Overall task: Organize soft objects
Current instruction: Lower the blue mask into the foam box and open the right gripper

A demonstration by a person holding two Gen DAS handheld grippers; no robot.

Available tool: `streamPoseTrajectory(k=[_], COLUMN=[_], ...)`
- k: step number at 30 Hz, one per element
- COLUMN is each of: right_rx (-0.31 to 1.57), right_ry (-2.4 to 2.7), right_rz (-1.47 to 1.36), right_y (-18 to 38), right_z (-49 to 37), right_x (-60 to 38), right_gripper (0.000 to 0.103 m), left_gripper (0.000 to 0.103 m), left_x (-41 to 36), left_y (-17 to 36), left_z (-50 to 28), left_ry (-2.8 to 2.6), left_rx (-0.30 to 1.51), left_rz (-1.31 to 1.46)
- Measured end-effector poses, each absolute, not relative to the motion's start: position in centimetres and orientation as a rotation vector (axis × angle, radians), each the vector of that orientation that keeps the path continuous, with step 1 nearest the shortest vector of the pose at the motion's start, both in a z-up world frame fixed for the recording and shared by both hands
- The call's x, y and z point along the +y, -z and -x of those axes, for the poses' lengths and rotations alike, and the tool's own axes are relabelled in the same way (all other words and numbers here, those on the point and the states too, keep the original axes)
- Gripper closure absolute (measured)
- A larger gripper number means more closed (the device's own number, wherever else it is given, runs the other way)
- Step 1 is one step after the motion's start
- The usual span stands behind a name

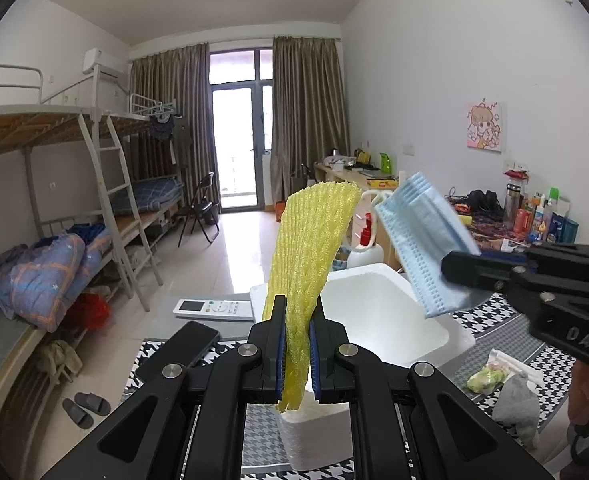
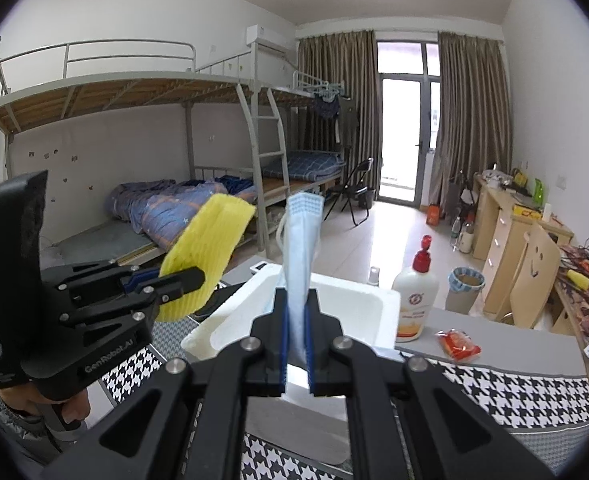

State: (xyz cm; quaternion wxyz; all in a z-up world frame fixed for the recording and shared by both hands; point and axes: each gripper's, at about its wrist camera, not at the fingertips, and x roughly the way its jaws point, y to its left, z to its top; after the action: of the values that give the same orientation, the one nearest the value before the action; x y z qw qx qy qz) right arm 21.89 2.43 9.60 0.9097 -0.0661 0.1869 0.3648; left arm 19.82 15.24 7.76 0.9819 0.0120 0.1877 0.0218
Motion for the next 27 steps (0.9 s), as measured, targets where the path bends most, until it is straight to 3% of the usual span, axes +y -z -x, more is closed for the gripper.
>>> streamPoseTrajectory(k=[20,23,27], right_rx=[0.516,0.535,0.535], right_ry=[-0.744,-0.718,-0.701], right_rz=[0.156,0.162,0.148], right_y=[-6.8,-6.5,-6.5], right_z=[-24.5,-24.9,-24.9], right_x=[5.3,5.5,5.2], right_gripper=[0.093,0.081,0.037], left_gripper=[0.093,0.093,0.093], left_x=[17.0,16.7,16.6], left_y=[-6.5,-6.8,-6.8], left_z=[-19.9,-20.1,-20.0], left_ry=[-0.066,-0.069,-0.064], left_rx=[0.403,0.401,0.402], left_rz=[0.000,-0.001,-0.002])
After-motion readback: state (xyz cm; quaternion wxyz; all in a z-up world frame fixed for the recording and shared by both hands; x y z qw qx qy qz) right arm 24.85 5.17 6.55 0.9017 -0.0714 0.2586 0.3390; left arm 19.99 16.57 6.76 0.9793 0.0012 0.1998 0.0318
